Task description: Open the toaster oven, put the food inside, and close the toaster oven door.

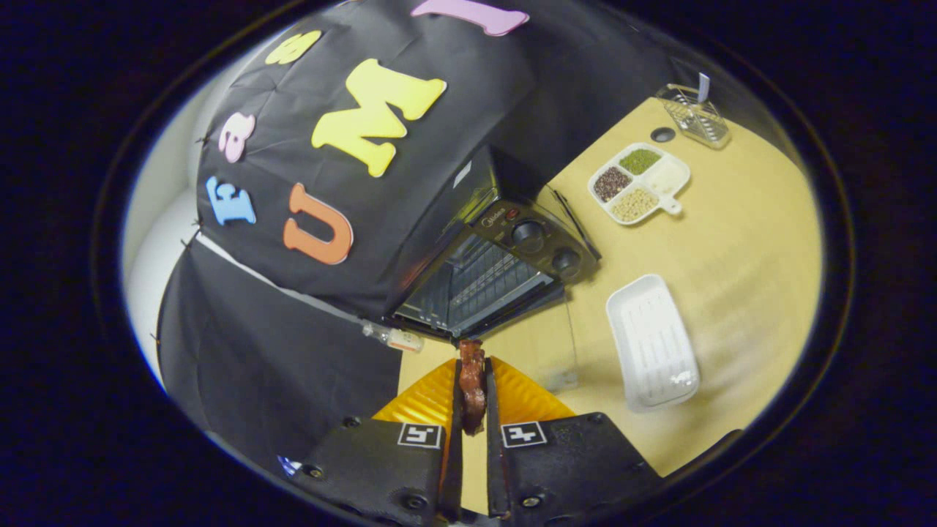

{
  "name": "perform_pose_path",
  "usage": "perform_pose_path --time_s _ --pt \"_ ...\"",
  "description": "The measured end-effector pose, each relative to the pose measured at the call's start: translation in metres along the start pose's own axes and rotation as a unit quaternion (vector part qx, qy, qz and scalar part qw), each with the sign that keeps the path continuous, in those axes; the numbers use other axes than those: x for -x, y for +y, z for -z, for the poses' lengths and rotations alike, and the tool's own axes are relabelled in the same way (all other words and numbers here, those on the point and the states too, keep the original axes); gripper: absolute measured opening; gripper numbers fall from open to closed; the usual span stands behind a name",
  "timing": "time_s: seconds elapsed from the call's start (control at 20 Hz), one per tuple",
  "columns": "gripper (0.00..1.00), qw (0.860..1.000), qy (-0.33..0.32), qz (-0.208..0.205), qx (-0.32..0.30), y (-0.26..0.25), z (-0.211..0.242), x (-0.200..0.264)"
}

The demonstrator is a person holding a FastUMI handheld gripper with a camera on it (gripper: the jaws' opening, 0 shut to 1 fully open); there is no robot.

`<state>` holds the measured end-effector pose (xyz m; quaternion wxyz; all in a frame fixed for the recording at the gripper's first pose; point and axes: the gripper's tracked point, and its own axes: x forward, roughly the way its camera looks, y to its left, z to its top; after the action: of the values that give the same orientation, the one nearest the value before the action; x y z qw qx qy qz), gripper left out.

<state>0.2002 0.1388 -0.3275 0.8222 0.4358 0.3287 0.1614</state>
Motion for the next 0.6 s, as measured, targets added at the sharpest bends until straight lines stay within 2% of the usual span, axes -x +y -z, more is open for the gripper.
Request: perform_pose_path --time_s 0.2,0.45,0.6 --pt "0.16 0.997 -0.049 -0.018 -0.062 0.02 0.013 -0.032" --pt "0.16 0.988 -0.093 -0.007 -0.119 0.036 0.029 -0.091" --pt "0.16 0.98 -0.122 -0.016 -0.159 0.043 0.03 -0.122"
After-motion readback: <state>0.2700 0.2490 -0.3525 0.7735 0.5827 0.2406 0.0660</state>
